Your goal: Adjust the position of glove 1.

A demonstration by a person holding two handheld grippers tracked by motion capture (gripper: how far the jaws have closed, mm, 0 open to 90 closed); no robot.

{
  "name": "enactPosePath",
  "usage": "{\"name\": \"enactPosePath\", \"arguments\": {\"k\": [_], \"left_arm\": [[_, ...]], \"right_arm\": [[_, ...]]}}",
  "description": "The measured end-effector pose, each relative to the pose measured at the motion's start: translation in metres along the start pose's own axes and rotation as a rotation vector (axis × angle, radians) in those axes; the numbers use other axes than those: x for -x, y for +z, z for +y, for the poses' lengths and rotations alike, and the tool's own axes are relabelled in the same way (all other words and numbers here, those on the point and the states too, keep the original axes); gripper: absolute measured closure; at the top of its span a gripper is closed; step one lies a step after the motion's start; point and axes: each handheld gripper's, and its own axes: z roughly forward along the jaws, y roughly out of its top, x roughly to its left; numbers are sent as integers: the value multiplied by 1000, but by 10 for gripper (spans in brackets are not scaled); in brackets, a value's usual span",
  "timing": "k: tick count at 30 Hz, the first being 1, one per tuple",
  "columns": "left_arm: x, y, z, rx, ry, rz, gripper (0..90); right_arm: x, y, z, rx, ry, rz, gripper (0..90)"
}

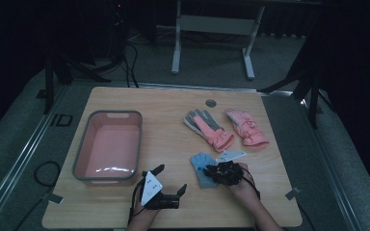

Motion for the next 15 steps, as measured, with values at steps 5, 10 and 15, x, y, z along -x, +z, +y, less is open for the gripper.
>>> {"name": "enactPosePath", "arguments": {"k": [5, 10, 15], "left_arm": [[0, 1, 0, -6, 23, -25, 0], [7, 4, 6, -76, 108, -50, 0], [3, 10, 12, -148, 57, -96, 40]], "right_arm": [[1, -20, 3, 59, -21, -8, 451], [13, -42, 2, 79, 6, 75, 260], [21, -54, -4, 97, -19, 85, 128]]}}
